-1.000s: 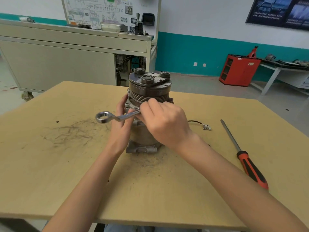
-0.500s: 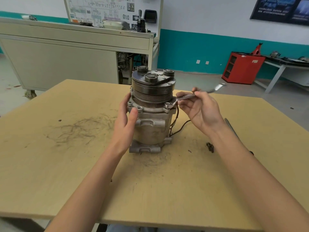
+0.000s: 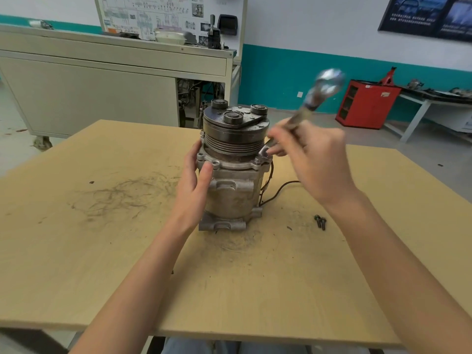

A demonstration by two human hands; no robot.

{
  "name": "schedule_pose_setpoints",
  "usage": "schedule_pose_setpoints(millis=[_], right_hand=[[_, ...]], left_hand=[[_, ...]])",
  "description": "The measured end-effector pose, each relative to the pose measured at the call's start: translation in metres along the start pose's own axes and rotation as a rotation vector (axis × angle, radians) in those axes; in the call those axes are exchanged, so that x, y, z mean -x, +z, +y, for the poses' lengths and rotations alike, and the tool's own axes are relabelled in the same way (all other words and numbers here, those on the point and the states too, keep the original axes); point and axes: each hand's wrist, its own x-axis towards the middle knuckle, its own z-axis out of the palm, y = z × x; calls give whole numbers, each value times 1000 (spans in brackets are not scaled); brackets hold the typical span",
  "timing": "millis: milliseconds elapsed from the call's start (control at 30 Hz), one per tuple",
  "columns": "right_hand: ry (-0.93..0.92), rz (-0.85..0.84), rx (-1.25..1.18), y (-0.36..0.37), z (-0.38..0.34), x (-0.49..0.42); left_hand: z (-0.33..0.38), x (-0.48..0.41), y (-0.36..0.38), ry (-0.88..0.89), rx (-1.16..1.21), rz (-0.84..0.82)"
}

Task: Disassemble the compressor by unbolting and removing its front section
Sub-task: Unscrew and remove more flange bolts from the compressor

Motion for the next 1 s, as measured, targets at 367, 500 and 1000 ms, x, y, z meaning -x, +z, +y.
schedule_pose_setpoints(millis=[367,500,1000], right_hand=[[-449,14,748,39,-29,23],[-357,75,298,29,-5,29],[991,30,-1271,25,66,-5]], left_hand=[[2,0,3,-5,119,-25],[1,0,1,-10,56,8],[1,1,0,-29,17,-15]])
